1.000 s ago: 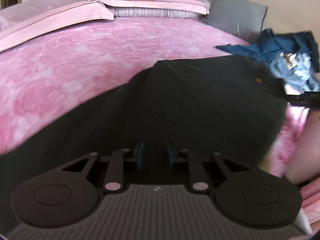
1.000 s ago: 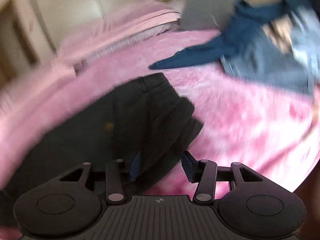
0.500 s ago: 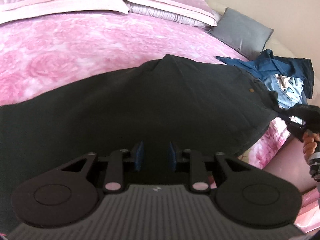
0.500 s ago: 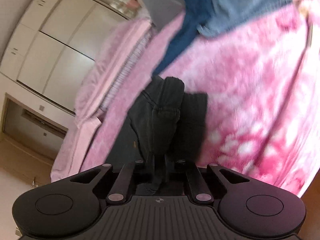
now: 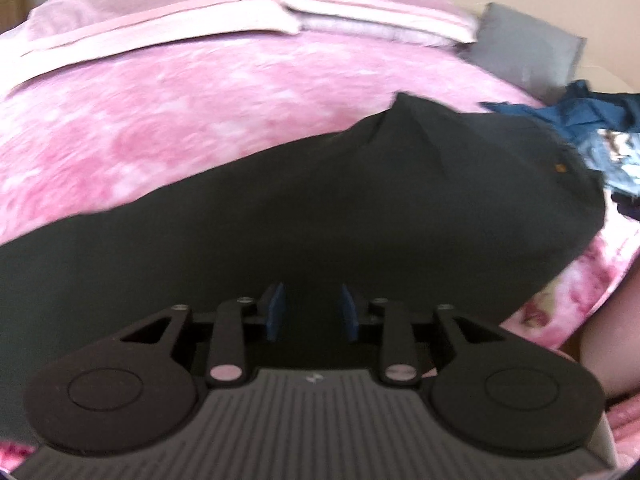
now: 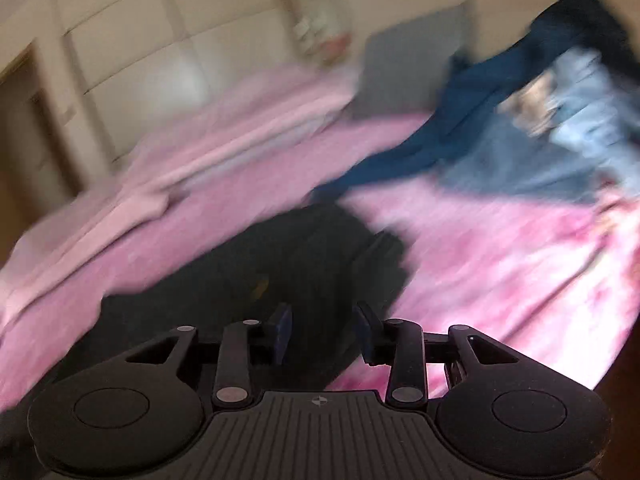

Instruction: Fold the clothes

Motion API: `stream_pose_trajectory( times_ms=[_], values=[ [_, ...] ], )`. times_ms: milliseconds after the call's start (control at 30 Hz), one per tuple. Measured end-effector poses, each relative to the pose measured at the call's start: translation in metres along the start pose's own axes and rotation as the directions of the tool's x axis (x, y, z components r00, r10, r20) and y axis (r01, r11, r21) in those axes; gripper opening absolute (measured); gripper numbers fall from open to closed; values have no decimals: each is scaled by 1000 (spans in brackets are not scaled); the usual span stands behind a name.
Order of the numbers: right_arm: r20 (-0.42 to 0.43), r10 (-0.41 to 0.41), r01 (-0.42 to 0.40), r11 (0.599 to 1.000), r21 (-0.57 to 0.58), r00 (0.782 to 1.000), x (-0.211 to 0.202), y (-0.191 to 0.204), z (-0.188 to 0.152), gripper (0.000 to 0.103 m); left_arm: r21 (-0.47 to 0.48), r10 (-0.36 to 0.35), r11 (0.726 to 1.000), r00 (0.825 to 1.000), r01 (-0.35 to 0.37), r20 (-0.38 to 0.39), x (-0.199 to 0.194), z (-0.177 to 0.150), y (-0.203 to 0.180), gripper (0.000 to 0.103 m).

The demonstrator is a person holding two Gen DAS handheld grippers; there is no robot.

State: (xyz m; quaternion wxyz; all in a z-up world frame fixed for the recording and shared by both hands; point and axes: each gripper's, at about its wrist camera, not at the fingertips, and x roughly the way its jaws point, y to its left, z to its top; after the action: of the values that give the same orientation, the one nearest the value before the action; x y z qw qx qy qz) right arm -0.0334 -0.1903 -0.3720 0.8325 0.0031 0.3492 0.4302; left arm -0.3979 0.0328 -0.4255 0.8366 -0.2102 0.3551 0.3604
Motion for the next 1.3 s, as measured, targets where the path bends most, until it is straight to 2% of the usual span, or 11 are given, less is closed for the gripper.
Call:
stream_pose_trajectory(
  times_ms=[33,67,167,200,300,533,667,900,1067,1233,1300],
  values=[
    [-54,10,-12,1000,-24,998,10,4,-6,38,-10,25,1000,1000,-25,-8,-2,0,1,28],
    [-60,-15,13,999,-39,998,17,7,-12,38,-12,57,998,998,-57,-16,-5,1,0,29],
    [-59,-40,41,999,15,997,6,15,-6,38,-9,176,984,984,-176,-22,-24,0,1,34],
    [-53,-22,23,999,24,998,0,22,-5,38,-11,211,977,977,-211,-23,-30,-1,2,34],
    [-46,29,-28,999,30,999,-19,43,-6,39,-44,263,963,964,-264,-23,-50,-9,12,38],
    [-182,73,-76,997,-15,981,-20,93,-49,40,-107,373,921,927,-374,-26,-92,-41,38,41],
    [-197,89,-110,989,-98,976,-31,124,-66,40,-153,423,895,906,-419,-10,-122,-65,51,43],
    [-167,89,-129,962,-242,982,-63,162,-85,40,-218,452,873,891,-435,31,-167,-92,61,46],
    [-157,96,-136,954,-266,983,-74,166,-91,40,-216,447,879,893,-426,56,-180,-97,54,47],
    [-155,90,-125,965,-231,984,-78,153,-88,40,-227,418,892,904,-391,85,-175,-96,53,47],
    [-156,85,-118,969,-219,984,-76,148,-87,40,-325,345,900,931,-291,123,-175,-101,70,47]
  ],
)
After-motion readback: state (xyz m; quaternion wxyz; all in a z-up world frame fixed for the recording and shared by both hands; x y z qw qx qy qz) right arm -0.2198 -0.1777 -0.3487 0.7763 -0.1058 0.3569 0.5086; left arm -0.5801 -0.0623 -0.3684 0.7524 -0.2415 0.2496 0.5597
